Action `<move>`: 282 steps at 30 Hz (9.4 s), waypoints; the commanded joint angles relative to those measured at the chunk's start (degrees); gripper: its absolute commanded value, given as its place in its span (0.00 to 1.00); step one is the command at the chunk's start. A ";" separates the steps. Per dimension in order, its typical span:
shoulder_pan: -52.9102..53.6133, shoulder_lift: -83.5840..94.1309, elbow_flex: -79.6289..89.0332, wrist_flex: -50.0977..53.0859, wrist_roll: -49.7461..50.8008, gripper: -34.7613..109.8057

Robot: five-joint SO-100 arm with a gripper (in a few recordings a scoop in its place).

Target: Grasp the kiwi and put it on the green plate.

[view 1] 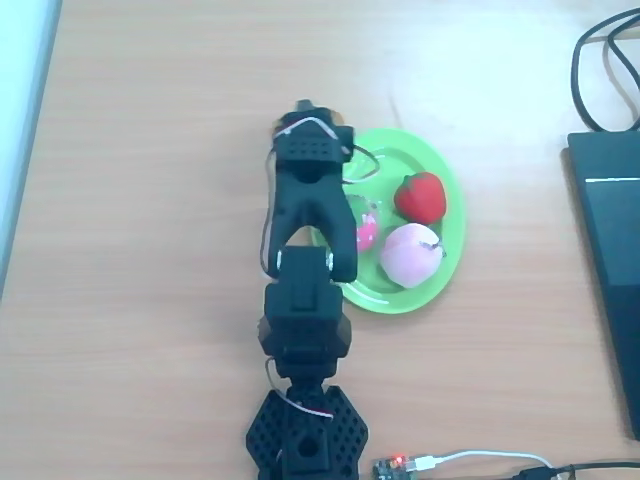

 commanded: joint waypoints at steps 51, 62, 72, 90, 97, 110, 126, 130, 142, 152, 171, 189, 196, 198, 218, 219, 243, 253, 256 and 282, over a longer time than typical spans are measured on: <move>12.04 -11.34 -3.60 0.35 -1.41 0.49; 11.95 -10.99 -3.16 0.35 -1.23 0.53; 12.74 -12.83 -4.48 0.35 -1.23 0.54; 13.01 -11.25 -4.13 0.35 -1.05 0.54; 10.37 -6.33 1.23 0.35 -0.35 0.54; 6.68 -0.62 4.92 3.60 1.76 0.55; 2.02 1.67 0.88 6.06 3.43 0.54; 0.79 2.81 -0.88 7.56 4.39 0.54; 1.32 5.19 -1.58 9.49 4.31 0.53; 6.68 8.00 -0.35 11.78 2.90 0.54; 10.55 10.81 9.76 10.72 0.35 0.18; 5.45 25.22 17.58 6.50 0.97 0.18; 4.83 35.07 27.25 4.13 0.35 0.18; 4.66 38.14 29.88 3.52 -0.09 0.18; -5.54 71.02 53.79 -8.00 1.93 0.18; -6.24 72.25 55.28 -8.00 1.93 0.18; -9.84 88.07 75.76 -4.83 0.62 0.18; -9.93 88.77 71.46 10.37 -0.09 0.18; -9.93 88.77 70.31 14.94 -0.62 0.18; -9.23 88.77 68.20 24.35 -2.55 0.18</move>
